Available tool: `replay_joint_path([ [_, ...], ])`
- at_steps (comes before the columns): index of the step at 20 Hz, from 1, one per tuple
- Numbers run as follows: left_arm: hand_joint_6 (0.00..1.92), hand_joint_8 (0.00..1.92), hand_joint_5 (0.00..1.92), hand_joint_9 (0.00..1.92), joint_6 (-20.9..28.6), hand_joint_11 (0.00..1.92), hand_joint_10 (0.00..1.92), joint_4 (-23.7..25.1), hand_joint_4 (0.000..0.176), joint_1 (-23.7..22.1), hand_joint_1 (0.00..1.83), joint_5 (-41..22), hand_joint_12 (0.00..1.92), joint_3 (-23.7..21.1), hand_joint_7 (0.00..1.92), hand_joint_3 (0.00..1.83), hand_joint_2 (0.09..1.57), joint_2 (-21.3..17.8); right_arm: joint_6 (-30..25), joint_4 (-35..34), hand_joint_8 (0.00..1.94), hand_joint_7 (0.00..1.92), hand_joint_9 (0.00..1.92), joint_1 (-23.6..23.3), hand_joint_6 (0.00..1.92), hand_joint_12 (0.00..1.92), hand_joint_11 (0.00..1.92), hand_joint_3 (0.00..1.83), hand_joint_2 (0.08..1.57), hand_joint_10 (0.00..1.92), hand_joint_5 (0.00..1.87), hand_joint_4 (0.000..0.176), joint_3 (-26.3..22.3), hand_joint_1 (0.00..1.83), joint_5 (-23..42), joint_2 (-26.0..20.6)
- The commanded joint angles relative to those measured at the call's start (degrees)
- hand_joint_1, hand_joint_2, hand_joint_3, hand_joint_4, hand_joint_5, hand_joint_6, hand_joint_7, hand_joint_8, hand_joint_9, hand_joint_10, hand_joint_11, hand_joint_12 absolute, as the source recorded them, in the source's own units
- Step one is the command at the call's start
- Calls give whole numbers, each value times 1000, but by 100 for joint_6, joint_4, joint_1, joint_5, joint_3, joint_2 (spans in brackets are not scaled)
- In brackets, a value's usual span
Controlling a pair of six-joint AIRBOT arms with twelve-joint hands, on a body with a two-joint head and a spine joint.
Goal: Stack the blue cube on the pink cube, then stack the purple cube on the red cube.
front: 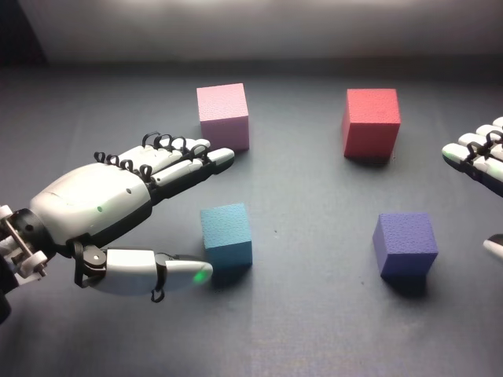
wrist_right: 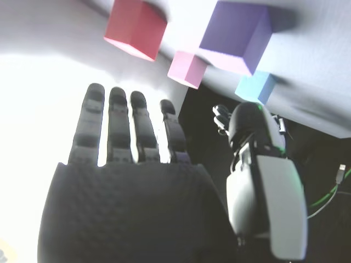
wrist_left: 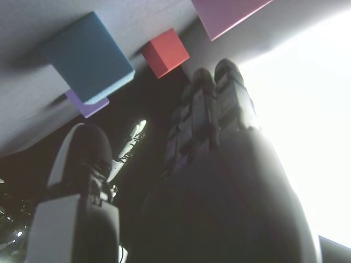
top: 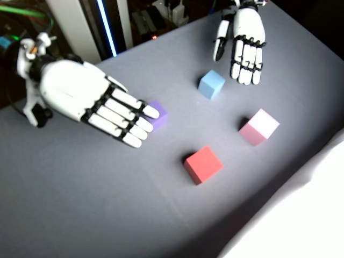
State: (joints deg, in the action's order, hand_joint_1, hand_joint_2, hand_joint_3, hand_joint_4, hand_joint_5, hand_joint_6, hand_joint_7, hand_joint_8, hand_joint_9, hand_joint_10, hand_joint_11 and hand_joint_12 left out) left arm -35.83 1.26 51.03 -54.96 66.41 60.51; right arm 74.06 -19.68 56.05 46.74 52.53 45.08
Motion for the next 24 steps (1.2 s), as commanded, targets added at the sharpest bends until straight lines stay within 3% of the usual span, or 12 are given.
replay_joint_path([
  [1,0,0,0,0,39,0,0,-51,137,-9,407,-691,0,9,0,10,1063,-5,-6,55,0,0,0,5,0,0,0,23,1377,0,0,0,-14,478,717,-27],
  [6,0,0,0,0,53,0,0,-71,148,11,480,-618,0,32,0,0,1049,59,-9,-2,0,0,0,81,0,0,0,8,1380,0,0,0,-31,520,784,-27],
  [12,0,0,0,0,124,0,0,-77,33,-262,396,-62,0,443,0,0,951,610,-37,-61,0,0,0,156,0,0,0,2,1381,0,0,0,-43,497,834,-27],
  [14,0,18,0,13,123,0,5,-101,20,-350,511,110,0,563,49,0,951,758,-46,-63,0,0,0,170,0,0,0,0,1375,0,0,0,-43,529,837,-27],
  [15,0,31,0,40,123,23,17,-121,35,-395,570,210,11,631,92,0,961,836,-51,-63,0,0,0,174,0,0,0,0,1373,0,0,0,-43,529,838,-27],
  [17,9,11,59,133,120,0,36,-110,0,-447,651,338,614,694,199,8,971,909,-51,-63,0,0,0,174,0,0,0,0,1371,0,0,0,-43,527,838,-26],
  [19,26,32,296,321,116,0,310,-97,0,-498,762,474,1253,772,514,1,990,977,-61,-63,0,0,0,175,0,0,0,0,1366,0,0,0,-43,547,839,-26],
  [20,37,67,396,325,117,0,538,-87,0,-518,802,531,1259,803,648,0,1022,1006,-70,-63,0,0,0,178,0,0,0,0,1361,0,0,0,-43,554,841,-26],
  [21,106,270,607,598,118,283,1113,-74,0,-529,880,557,1783,816,904,2,1045,1025,-76,-63,0,0,0,179,0,0,0,0,1367,0,0,0,-43,553,842,-26],
  [22,879,833,851,947,121,832,1446,-54,0,-540,1047,562,1893,818,1022,8,1125,1032,-82,-70,0,0,0,182,0,0,0,1,1374,0,0,0,-43,520,844,-26],
  [23,978,1605,944,1177,122,1236,1826,-42,0,-548,1130,551,1915,818,1077,0,1123,1034,-88,-78,0,0,0,186,0,0,0,3,1378,0,0,0,-43,496,849,-26],
  [24,1028,1858,947,1301,127,1393,1902,-43,0,-557,1145,508,1920,819,1124,1,1130,1032,-96,-85,0,0,0,194,0,0,0,3,1379,0,0,0,-42,491,857,-26],
])
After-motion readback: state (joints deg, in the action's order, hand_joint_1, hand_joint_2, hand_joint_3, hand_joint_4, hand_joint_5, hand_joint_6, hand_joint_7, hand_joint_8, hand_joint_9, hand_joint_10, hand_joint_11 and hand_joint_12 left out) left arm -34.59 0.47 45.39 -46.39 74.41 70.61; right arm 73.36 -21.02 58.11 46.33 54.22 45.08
